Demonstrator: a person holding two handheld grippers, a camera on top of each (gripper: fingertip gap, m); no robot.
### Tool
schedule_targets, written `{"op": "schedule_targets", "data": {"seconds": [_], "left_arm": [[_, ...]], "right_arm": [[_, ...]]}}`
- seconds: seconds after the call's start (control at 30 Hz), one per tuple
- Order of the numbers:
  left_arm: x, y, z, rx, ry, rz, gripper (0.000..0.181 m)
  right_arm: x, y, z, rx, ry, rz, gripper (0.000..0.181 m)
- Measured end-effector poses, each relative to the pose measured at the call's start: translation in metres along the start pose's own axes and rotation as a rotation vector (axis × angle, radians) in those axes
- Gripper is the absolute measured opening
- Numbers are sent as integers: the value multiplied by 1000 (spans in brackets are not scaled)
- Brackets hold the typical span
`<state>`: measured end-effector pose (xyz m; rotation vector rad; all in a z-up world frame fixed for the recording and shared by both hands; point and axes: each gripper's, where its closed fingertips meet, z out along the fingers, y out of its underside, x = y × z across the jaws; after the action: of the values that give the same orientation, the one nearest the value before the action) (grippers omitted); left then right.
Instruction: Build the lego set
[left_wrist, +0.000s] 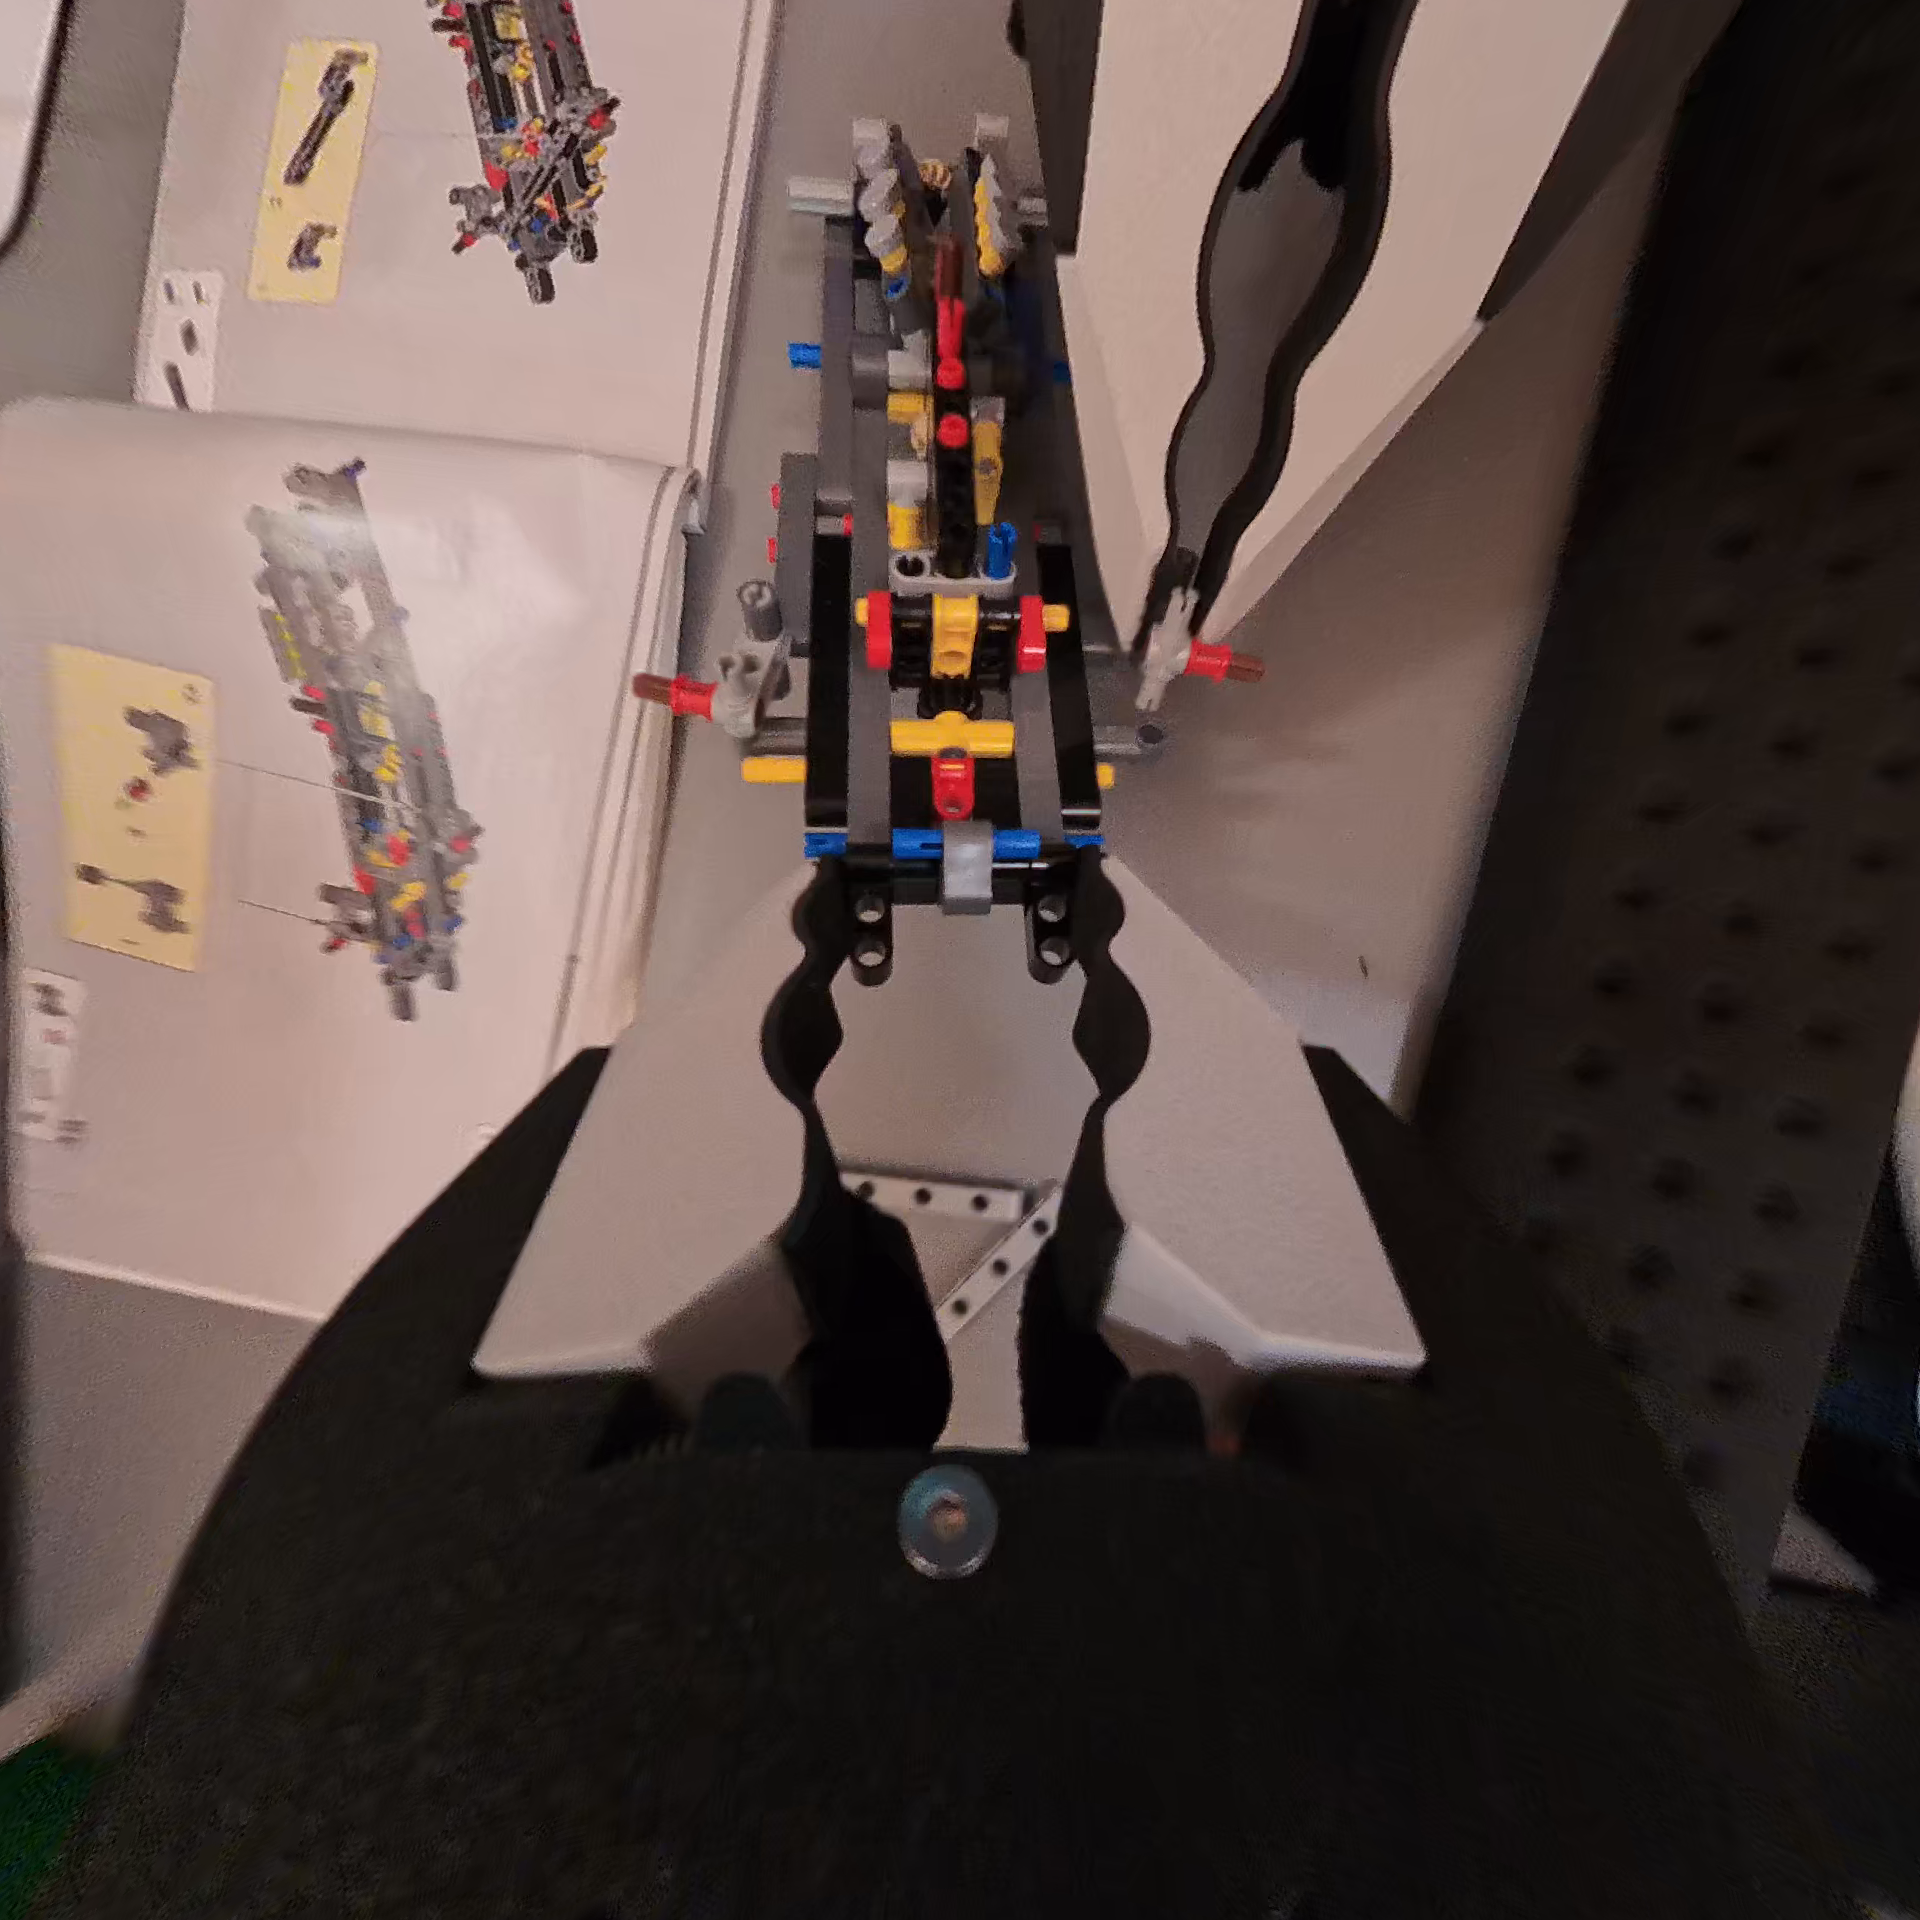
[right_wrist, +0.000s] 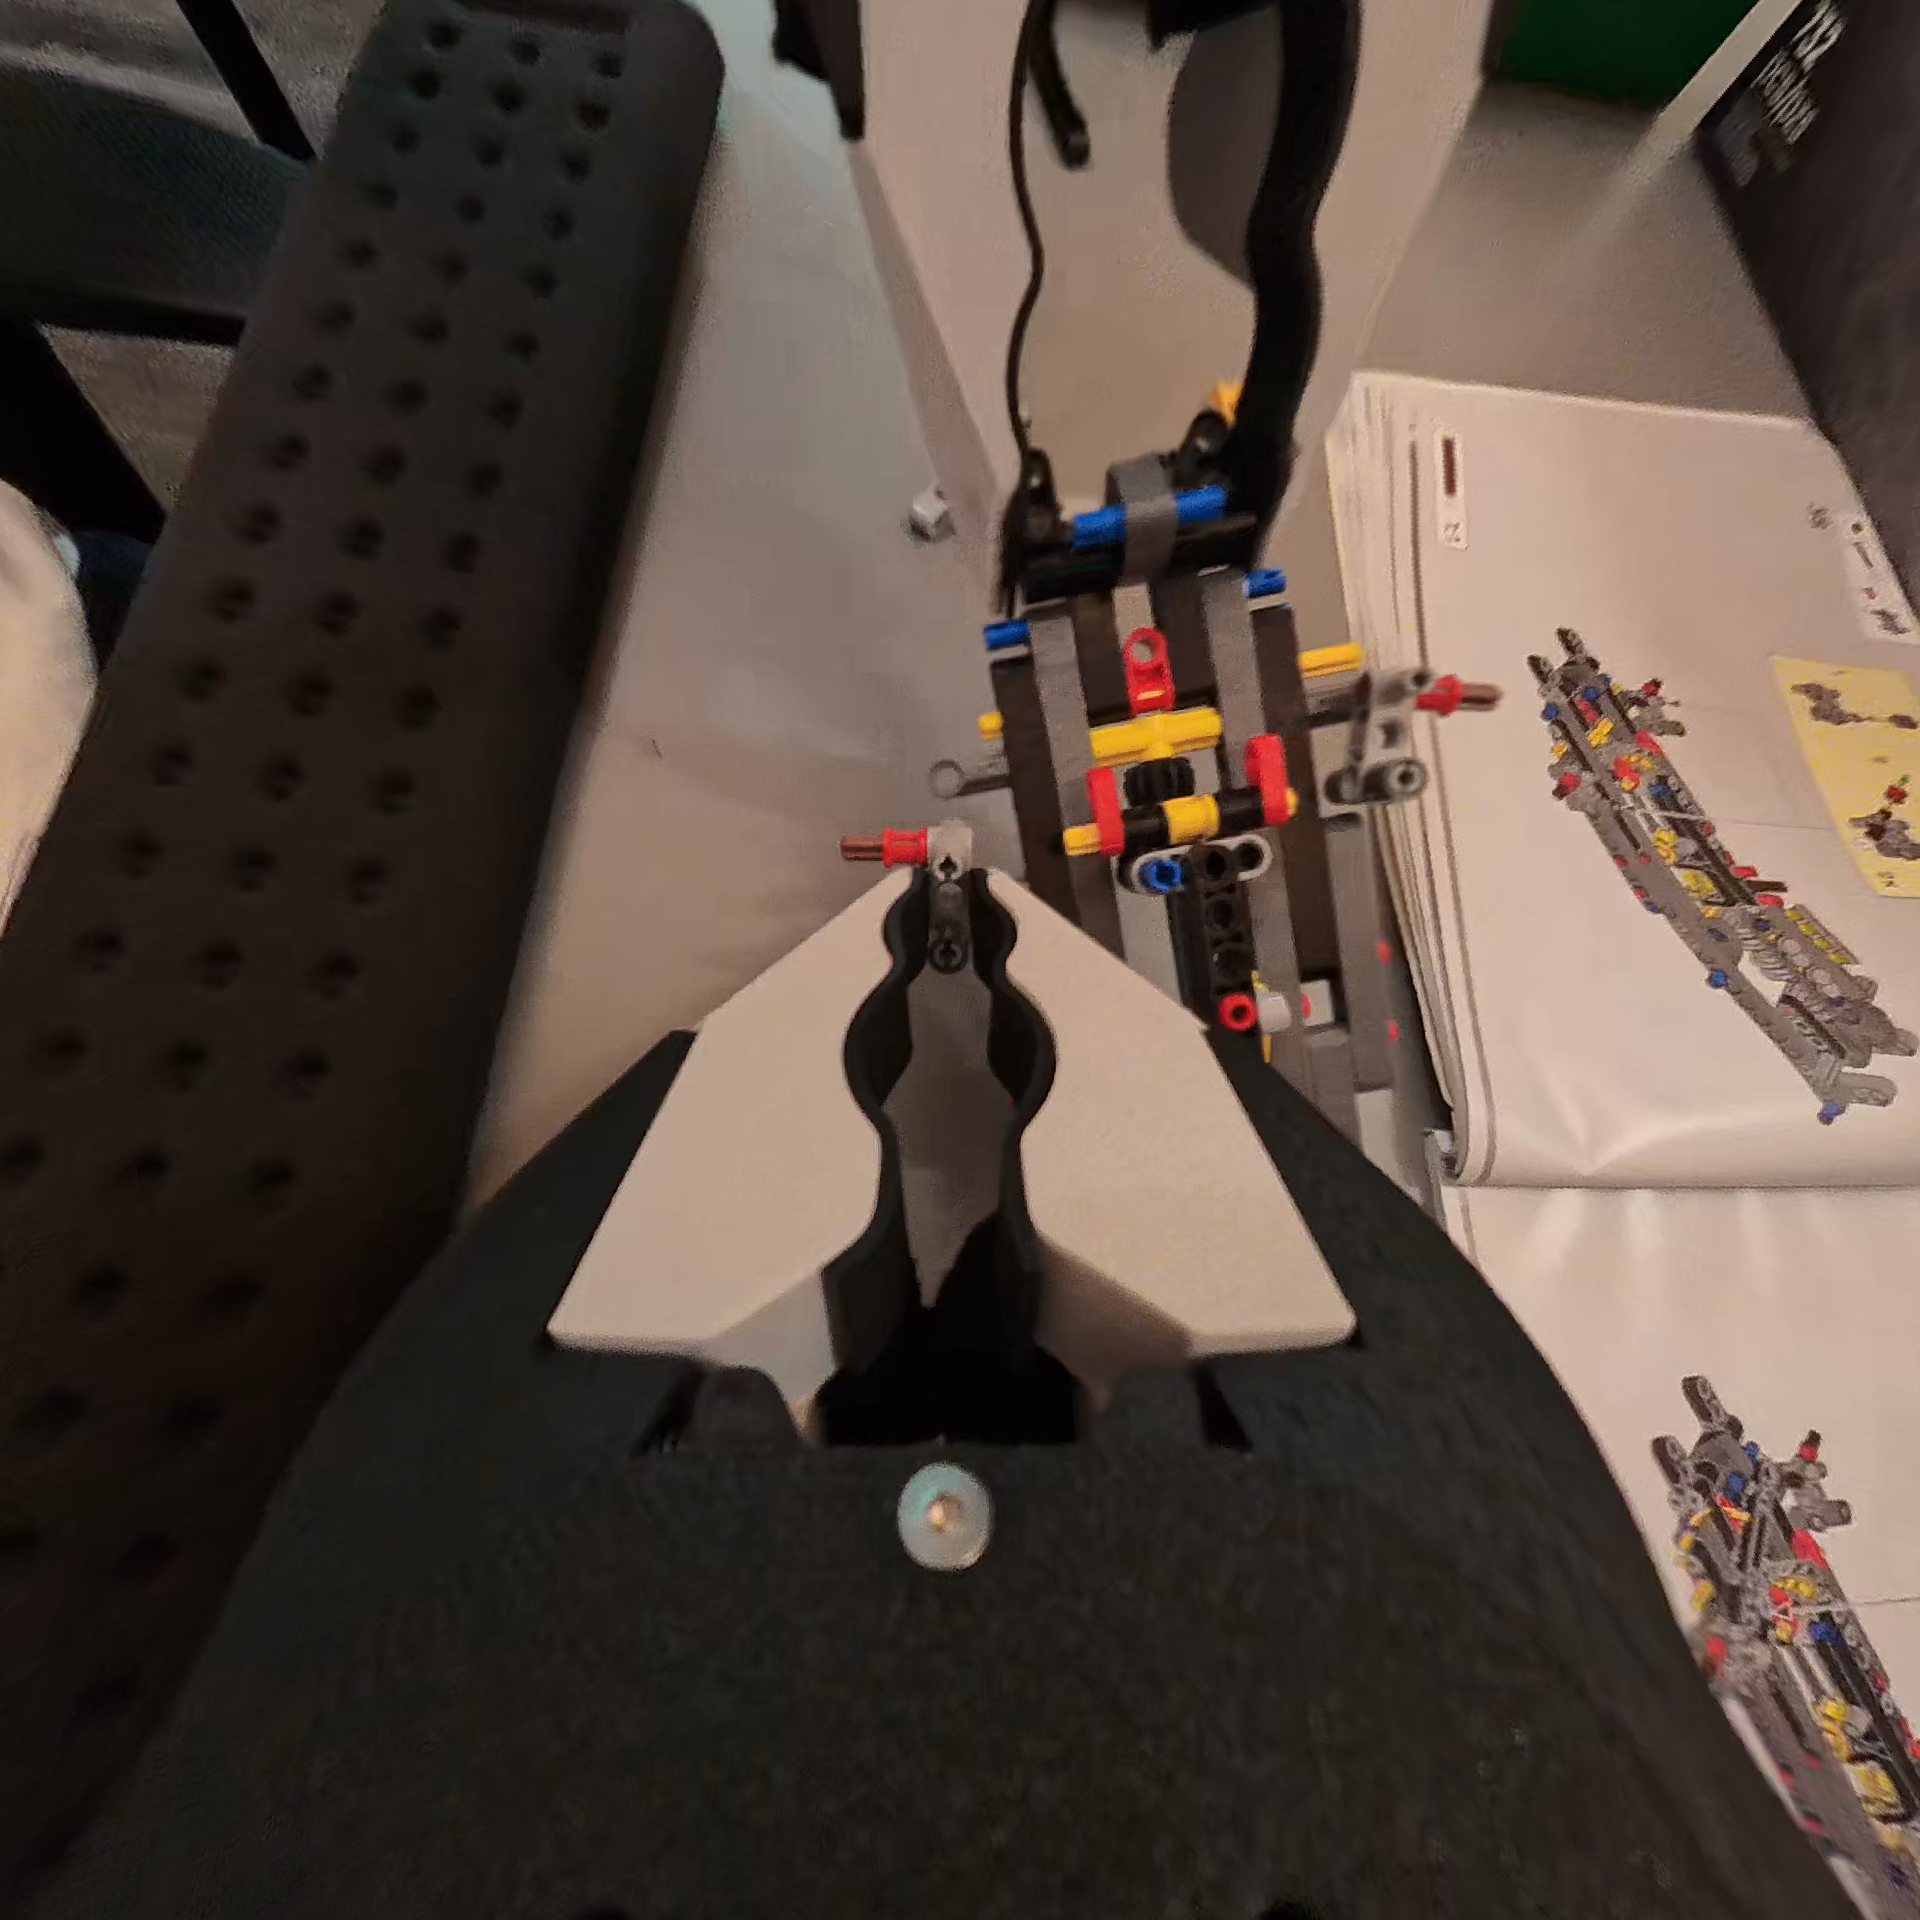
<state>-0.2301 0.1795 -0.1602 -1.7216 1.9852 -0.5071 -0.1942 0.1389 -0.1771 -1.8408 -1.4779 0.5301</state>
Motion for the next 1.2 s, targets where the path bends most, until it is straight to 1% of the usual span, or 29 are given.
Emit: {"op": "schedule_targets", "data": {"seconds": [0.13,0.27,0.33,0.37,0.43,0.53,0.57,0.6,0.67,0.7,0.73,0.8,0.9,1.0,1.07,1.17,1.2], "left_arm": [[-7,-17,-19,-129,7,134,41],[-11,-35,-32,-237,23,225,41],[-11,-42,-39,-289,42,271,41],[-10,-46,-44,-309,57,289,41],[-8,-51,-51,-353,93,322,41],[-7,-60,-57,-428,129,368,41],[-7,-63,-59,-460,135,388,41],[-7,-68,-59,-489,143,406,41],[-6,-80,-61,-543,157,443,41],[-5,-87,-62,-569,163,464,41],[-3,-93,-62,-599,169,485,41],[-2,-105,-61,-658,178,521,41],[1,-126,-55,-707,201,551,41],[4,-141,-49,-757,210,583,42],[8,-151,-44,-774,213,605,42],[12,-161,-40,-802,220,636,42],[13,-164,-39,-807,222,643,42]], "right_arm": [[0,-4,-7,51,42,63,6],[4,-26,-16,154,151,101,6],[-7,-36,-28,197,135,85,6],[-11,-36,-37,215,128,81,6],[-6,-25,-62,247,156,117,6],[27,4,-98,353,255,261,5],[36,17,-102,358,280,305,5],[40,31,-99,341,273,338,4],[46,60,-89,255,292,391,5],[44,67,-84,234,280,409,5],[40,69,-80,225,256,415,5],[37,72,-79,202,265,406,5],[35,70,-86,231,286,406,5],[33,80,-87,207,292,426,5],[38,86,-97,213,356,459,5],[29,87,-116,276,364,555,5],[26,90,-124,281,402,571,5]]}}
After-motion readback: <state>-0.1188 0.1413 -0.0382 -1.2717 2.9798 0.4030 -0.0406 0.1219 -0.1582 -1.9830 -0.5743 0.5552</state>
